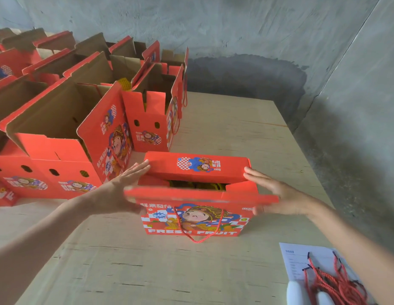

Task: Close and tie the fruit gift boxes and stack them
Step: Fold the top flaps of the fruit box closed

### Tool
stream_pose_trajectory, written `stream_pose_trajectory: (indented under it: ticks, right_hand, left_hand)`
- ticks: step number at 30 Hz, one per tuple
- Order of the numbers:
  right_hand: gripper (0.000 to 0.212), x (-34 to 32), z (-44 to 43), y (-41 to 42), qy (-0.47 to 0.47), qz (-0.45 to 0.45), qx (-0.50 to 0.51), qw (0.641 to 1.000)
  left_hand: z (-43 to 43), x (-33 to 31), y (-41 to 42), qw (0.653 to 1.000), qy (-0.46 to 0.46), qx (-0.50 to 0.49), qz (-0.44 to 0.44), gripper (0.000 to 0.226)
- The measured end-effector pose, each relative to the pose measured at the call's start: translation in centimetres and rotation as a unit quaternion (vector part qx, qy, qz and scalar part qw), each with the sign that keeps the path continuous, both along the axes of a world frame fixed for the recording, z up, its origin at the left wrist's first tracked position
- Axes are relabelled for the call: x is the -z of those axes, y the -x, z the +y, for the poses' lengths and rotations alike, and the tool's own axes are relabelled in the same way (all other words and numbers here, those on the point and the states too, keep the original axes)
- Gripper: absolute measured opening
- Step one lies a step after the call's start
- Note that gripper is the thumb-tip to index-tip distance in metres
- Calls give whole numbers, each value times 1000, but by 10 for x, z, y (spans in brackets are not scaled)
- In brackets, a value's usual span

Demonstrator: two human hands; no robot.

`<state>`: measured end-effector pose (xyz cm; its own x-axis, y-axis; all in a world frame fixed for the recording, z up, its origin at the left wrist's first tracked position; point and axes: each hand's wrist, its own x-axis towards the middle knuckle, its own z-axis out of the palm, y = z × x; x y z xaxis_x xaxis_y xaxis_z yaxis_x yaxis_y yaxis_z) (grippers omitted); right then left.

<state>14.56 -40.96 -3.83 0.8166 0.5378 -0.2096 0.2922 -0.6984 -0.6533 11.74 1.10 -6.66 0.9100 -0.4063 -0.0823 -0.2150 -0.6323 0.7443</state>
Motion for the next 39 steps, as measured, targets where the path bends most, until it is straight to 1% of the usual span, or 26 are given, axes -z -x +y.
stream_pose_trajectory:
  ticks: [1, 2, 3, 4, 5, 6, 7, 8, 9, 10, 12, 13, 14, 15, 16, 17, 19, 20, 21, 25, 28, 30, 34, 39]
  right_hand:
    - [94, 1, 3, 1, -55, 11, 37, 998]
    - [78, 5, 7, 3, -122, 21, 79, 989]
    - [60, 9, 12, 5, -189, 24, 117, 975]
    - [45, 13, 17, 6, -240, 13, 150, 959]
    - [35, 17, 23, 7, -272, -6, 185, 944]
    - [32, 20, 29, 8, -292, -28, 221, 930]
    - [32, 20, 34, 8, -301, -60, 253, 917]
    - [35, 20, 37, 7, -293, -107, 274, 910]
    - [39, 19, 40, 8, -268, -162, 275, 909]
    - [42, 17, 42, 9, -230, -216, 256, 914]
    - [38, 14, 44, 9, -140, -305, 189, 923]
    - [36, 12, 43, 9, -94, -330, 153, 927]
    - [38, 10, 42, 10, -49, -335, 126, 933]
    - [48, 9, 40, 11, -9, -320, 109, 941]
    - [61, 7, 38, 12, 22, -293, 95, 951]
    - [77, 5, 36, 14, 44, -262, 83, 960]
    - [105, 4, 33, 17, 75, -218, 55, 972]
    - [113, 5, 33, 18, 87, -211, 41, 973]
    - [117, 6, 33, 19, 98, -214, 30, 971]
    - [103, 9, 40, 18, 95, -273, 43, 956]
    - [99, 7, 42, 18, 99, -302, 47, 947]
    - [97, 8, 42, 19, 102, -303, 50, 946]
    - [95, 9, 44, 18, 110, -296, 54, 947]
    - [94, 12, 43, 19, 111, -281, 35, 953]
  left_hand:
    - [-4, -6, 3, 999, 47, -13, 21, 117]
    - [-9, -8, 5, 996, 82, -33, 25, 107]
    - [-15, -8, 8, 992, 105, -63, 17, 88]
    - [-23, -7, 9, 987, 125, -105, 0, 63]
    - [-31, -4, 8, 978, 138, -152, -26, 40]
    - [-38, -1, 7, 969, 155, -188, -47, 27]
    - [-44, 1, 6, 959, 174, -216, -57, 32]
    - [-50, 2, 6, 950, 191, -239, -64, 46]
    - [-55, 3, 6, 946, 189, -250, -83, 58]
    - [-58, 1, 7, 946, 166, -250, -122, 62]
    - [-60, -3, 5, 947, 69, -219, -224, 51]
    - [-59, -5, 4, 951, 27, -190, -244, 49]
    - [-57, -8, 4, 958, -6, -156, -240, 58]
    - [-54, -9, 3, 965, -38, -128, -226, 73]
    - [-50, -10, 3, 970, -69, -106, -206, 89]
    - [-46, -9, 3, 973, -98, -89, -191, 98]
    - [-41, -6, 4, 973, -124, -56, -189, 106]
    - [-40, -4, 4, 972, -130, -44, -190, 109]
    - [-41, -3, 5, 971, -136, -38, -194, 111]
    - [-49, -1, 6, 968, -122, -64, -210, 112]
    - [-53, 0, 8, 964, -119, -84, -224, 108]
    - [-55, 1, 11, 960, -119, -91, -236, 104]
    - [-58, 1, 15, 951, -126, -99, -266, 106]
    - [-58, 0, 15, 951, -147, -100, -253, 107]
